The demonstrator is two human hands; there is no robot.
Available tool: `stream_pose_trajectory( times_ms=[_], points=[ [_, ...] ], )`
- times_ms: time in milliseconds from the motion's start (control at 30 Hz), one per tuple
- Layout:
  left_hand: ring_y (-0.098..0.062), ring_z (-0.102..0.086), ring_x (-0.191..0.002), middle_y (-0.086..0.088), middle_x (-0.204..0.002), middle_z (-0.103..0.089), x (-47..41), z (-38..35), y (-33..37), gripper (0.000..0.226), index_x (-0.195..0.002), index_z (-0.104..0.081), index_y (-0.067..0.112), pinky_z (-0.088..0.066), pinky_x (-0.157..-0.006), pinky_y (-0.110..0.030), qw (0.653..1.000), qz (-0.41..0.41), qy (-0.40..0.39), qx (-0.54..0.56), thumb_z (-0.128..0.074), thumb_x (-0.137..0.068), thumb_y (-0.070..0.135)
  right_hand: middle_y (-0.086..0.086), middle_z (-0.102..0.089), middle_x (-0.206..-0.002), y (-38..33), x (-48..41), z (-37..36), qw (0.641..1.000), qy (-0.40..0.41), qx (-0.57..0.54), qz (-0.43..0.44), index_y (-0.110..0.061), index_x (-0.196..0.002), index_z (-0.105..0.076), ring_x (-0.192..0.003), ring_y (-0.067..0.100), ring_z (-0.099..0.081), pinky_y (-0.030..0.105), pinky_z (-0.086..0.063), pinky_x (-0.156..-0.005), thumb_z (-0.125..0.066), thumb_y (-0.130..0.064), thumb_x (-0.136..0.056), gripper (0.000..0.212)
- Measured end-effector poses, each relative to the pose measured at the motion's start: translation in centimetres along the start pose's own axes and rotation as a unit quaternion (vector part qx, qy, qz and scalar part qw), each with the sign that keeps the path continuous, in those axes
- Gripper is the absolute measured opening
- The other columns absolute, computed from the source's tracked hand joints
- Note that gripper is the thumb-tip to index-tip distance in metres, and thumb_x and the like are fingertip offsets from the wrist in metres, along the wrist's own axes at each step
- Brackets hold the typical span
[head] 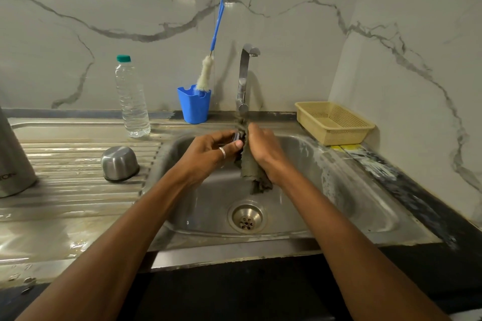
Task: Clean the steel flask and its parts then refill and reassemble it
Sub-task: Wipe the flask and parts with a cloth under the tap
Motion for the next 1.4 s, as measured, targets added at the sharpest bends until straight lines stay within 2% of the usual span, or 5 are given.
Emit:
stream_pose_trajectory(
  times_ms=[367,600,1000,1200,1400],
  points=[
    [-0.019,-0.065,-0.113,-0.014,-0.121,-0.069,-0.5,-0.8,0.5,0.031,-0.131,-0.06,0.0,-0.056,-0.097,-0.028,0.993,0.025,0.007,0.111,-0.056,-0.101,0.008,0.001,-0.061,-0.08,-1.7,1.8,0.1,0.908,0.161,0.257,0.288,-0.019,-0.098,-0.052,-0.068,0.018,-0.056,0.033,-0.039,-0.059,-0.031,-0.042,-0.108,0.033],
    [-0.016,-0.066,-0.118,-0.005,-0.127,-0.07,0.1,-0.2,0.6,0.042,-0.137,-0.06,0.011,-0.054,-0.099,-0.026,0.997,0.014,-0.059,-0.041,-0.065,-0.095,0.006,0.009,-0.069,-0.079,0.8,0.6,0.6,0.975,-0.126,-0.132,-0.126,-0.015,-0.088,-0.064,-0.074,0.024,-0.065,0.042,-0.06,-0.071,-0.035,-0.037,-0.102,0.039],
    [-0.02,-0.068,-0.108,-0.011,-0.118,-0.072,-0.8,-0.8,-0.3,0.039,-0.125,-0.068,0.01,-0.058,-0.089,-0.029,0.992,0.086,-0.004,0.097,-0.067,-0.091,0.028,-0.005,-0.057,-0.064,-1.3,0.8,1.2,0.93,0.163,0.194,0.265,-0.021,-0.08,-0.054,-0.059,0.012,-0.055,0.033,-0.044,-0.058,-0.034,-0.038,-0.108,0.038],
    [-0.015,-0.07,-0.111,-0.005,-0.121,-0.073,-0.1,-0.3,0.5,0.041,-0.133,-0.063,0.011,-0.056,-0.092,-0.023,0.997,0.004,-0.019,-0.071,-0.068,-0.093,0.004,0.011,-0.072,-0.089,1.3,0.0,0.9,0.994,-0.061,-0.003,-0.085,-0.014,-0.094,-0.067,-0.077,0.022,-0.066,0.034,-0.055,-0.069,-0.029,-0.044,-0.105,0.049],
    [-0.014,-0.071,-0.106,0.0,-0.109,-0.076,-0.8,-0.7,0.3,0.038,-0.121,-0.071,0.016,-0.056,-0.096,-0.035,0.998,0.033,0.008,-0.059,-0.069,-0.092,0.04,-0.005,-0.058,-0.067,-1.2,0.4,1.4,0.969,0.129,0.163,0.13,-0.025,-0.067,-0.052,-0.064,0.006,-0.052,0.028,-0.033,-0.058,-0.029,-0.039,-0.108,0.05]
  ],
)
Point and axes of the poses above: each hand's wrist, its own x-axis away from the middle knuckle, its own z-axis out of the back of the hand, y = z × x, the point moved 4 cm from there along -x, towards the middle knuckle
